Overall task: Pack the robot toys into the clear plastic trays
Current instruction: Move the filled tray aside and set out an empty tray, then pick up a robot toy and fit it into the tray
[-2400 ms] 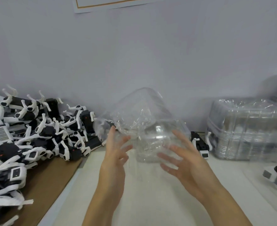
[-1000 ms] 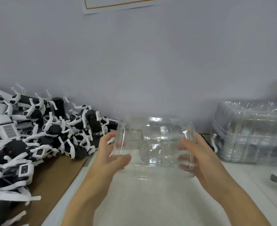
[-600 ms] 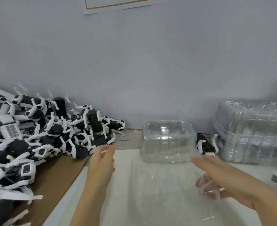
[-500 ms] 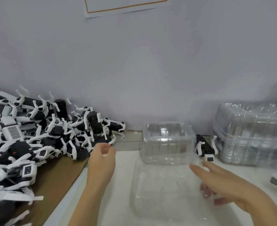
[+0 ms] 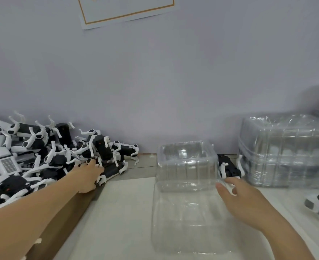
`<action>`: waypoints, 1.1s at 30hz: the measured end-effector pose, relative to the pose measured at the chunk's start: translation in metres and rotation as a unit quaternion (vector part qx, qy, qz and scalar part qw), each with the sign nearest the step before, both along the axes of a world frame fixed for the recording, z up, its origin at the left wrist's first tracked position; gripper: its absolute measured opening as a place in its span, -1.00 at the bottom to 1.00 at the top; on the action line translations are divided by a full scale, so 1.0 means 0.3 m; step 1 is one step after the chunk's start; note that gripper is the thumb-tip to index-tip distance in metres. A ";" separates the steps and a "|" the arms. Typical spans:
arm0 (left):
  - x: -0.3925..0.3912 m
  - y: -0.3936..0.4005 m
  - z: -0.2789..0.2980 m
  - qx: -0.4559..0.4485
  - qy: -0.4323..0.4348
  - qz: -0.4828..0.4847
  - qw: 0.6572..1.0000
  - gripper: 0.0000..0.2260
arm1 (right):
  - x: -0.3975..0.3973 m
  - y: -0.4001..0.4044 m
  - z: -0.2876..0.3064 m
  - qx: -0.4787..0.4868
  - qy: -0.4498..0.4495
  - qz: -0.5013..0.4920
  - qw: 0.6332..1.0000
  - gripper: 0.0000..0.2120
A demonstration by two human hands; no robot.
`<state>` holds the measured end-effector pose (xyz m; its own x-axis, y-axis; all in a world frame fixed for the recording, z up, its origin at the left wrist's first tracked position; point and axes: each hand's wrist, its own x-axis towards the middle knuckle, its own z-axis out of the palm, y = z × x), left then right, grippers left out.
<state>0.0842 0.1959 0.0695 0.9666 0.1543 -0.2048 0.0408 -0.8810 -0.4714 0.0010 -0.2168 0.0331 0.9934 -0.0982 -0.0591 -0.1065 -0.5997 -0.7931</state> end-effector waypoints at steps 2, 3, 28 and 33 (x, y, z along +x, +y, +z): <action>0.003 -0.007 -0.008 0.009 -0.012 -0.041 0.999 -0.68 | 0.002 0.003 -0.006 0.000 -0.009 -0.002 1.000 -0.51; 0.004 -0.017 -0.015 0.014 -0.029 -0.067 0.997 -0.71 | 0.003 0.005 -0.006 0.001 -0.016 -0.004 1.000 -0.53; -0.221 -0.378 0.287 -0.549 -0.438 -0.049 0.710 -0.73 | -0.025 0.144 0.048 0.005 -0.270 0.010 0.963 -0.57; -0.318 -0.551 0.297 -0.631 -0.471 -0.096 0.608 -0.69 | -0.071 0.307 0.042 0.115 -0.281 0.134 0.943 -0.22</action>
<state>-0.0113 0.0307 0.1587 0.7223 0.3147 0.6158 -0.3918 -0.5475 0.7394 -0.0204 -0.1247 0.0457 0.8614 0.1129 0.4952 0.5008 -0.3510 -0.7912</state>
